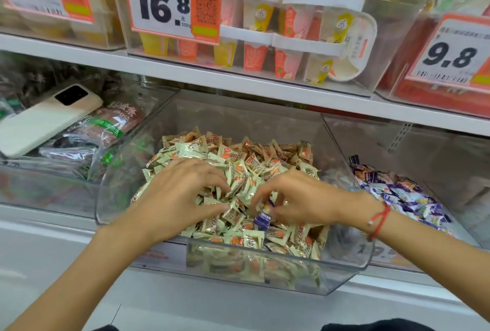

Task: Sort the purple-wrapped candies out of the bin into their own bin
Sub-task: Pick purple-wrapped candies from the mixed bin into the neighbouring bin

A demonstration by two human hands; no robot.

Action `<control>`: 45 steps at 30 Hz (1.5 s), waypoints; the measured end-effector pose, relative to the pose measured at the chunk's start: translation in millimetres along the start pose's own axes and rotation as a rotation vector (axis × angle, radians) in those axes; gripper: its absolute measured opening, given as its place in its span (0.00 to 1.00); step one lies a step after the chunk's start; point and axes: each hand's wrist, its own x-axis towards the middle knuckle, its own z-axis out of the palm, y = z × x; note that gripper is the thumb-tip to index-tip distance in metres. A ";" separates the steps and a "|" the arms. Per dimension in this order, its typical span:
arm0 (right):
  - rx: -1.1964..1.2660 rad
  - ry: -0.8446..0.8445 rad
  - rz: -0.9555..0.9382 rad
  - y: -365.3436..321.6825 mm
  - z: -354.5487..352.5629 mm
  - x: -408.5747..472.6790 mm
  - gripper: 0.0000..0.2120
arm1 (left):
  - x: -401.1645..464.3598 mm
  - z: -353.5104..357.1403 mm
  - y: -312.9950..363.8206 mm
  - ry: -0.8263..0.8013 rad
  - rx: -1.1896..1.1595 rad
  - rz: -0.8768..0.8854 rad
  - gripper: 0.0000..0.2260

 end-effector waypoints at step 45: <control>-0.372 -0.341 -0.011 -27.6 29.4 19.6 0.27 | -0.9 -0.5 16.0 0.127 -0.515 -0.413 0.12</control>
